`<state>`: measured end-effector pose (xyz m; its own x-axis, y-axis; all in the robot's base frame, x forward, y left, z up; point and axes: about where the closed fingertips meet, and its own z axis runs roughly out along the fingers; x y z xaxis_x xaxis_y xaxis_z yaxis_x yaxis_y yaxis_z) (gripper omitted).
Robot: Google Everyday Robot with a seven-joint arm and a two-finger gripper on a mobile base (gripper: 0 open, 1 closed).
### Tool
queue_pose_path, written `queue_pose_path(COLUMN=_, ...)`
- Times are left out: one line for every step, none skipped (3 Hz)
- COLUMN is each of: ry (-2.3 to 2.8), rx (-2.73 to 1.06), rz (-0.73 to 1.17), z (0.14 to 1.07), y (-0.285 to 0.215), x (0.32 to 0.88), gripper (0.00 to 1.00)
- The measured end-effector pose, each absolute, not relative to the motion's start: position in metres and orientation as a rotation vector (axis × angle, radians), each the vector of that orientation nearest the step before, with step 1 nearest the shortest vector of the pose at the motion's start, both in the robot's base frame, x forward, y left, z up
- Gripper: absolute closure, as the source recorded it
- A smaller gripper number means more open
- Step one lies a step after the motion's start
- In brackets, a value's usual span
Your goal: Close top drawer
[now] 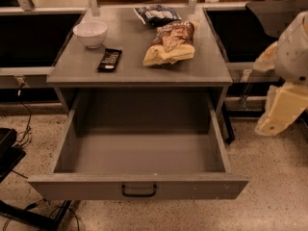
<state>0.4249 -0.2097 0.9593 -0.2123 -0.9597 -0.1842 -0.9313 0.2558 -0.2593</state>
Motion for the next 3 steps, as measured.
queue_pose_path(ry=2.253, rx=-1.721, rz=-0.170, z=0.929, y=-0.206, x=0.387, gripper=0.42)
queue_pose_path(ry=2.272, rx=-1.727, rz=-0.251, z=0.892, y=-0.209, x=0.351, gripper=0.66)
queue_pose_path(ry=2.317, rx=-1.738, rz=-0.191, z=0.821, y=-0.224, x=0.321, gripper=0.89)
